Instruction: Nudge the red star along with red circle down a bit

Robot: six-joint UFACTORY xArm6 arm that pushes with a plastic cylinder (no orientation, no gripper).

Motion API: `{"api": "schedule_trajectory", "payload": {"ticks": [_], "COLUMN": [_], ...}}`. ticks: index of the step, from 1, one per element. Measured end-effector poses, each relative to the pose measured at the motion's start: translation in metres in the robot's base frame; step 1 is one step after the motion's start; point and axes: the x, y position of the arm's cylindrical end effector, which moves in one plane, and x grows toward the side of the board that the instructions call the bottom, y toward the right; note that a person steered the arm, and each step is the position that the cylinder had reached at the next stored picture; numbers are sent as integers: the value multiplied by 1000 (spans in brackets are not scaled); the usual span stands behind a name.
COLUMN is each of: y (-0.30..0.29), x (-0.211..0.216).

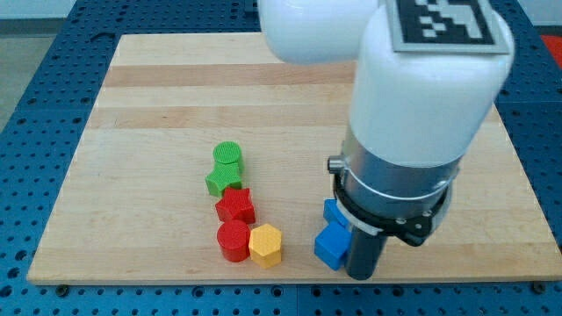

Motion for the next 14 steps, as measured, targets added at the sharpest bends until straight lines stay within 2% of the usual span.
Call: {"api": "schedule_trajectory", "payload": {"ticks": [3,5,6,7,8,9,10,11,12,14], "y": [-26,33,96,144,146,91,-5,-78,-108,-109], "x": [1,0,-6,-51,-126,-189,-197,-167,-147,-121]}}
